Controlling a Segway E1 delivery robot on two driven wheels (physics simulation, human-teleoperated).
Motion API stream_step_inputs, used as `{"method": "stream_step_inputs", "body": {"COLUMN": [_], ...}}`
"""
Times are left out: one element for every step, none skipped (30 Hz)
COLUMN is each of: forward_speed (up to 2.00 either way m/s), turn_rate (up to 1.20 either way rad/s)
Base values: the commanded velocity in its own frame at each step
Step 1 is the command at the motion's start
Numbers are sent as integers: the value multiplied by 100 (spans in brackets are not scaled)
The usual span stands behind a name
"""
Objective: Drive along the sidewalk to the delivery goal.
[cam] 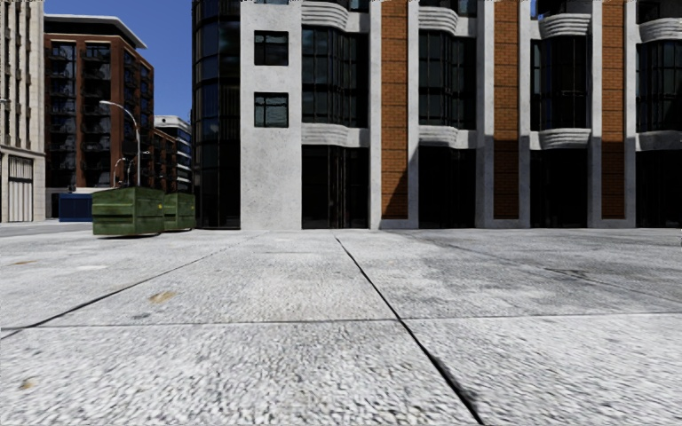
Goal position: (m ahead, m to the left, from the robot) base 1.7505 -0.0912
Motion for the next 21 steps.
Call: {"method": "stream_step_inputs", "body": {"forward_speed": [200,200,200,200,200,200,200,200,200,200,200,199,199,199,196,194,191,191,180,162,162], "turn_rate": [-27,-27,-26,-15,-15,0,0,0,0,0,0,0,0,0,0,0,0,0,0,0,0]}}
